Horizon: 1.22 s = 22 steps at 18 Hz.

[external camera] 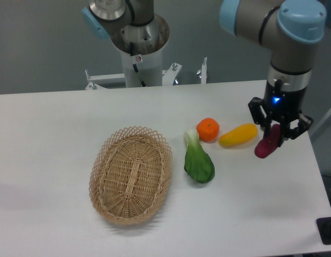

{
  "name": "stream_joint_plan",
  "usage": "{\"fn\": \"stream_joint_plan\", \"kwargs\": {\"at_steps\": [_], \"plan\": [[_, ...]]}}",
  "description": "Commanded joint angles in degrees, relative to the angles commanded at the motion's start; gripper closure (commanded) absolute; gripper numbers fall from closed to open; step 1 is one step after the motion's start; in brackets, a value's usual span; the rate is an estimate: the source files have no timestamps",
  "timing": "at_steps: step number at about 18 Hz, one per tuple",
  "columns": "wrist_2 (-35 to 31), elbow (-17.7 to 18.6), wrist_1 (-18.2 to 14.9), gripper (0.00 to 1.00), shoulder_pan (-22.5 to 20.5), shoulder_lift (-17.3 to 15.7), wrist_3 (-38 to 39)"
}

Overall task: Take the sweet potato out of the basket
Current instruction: 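Hold the sweet potato raised above the table beside the yellow squash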

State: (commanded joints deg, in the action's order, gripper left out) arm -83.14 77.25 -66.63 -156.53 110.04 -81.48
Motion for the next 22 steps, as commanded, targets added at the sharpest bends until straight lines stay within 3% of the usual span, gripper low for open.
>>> {"fn": "stream_joint_plan", "kwargs": {"at_steps": [22], "plan": [[-0.3,1.2,0.8,0.75,0.1,-0.4,0.4]]}}
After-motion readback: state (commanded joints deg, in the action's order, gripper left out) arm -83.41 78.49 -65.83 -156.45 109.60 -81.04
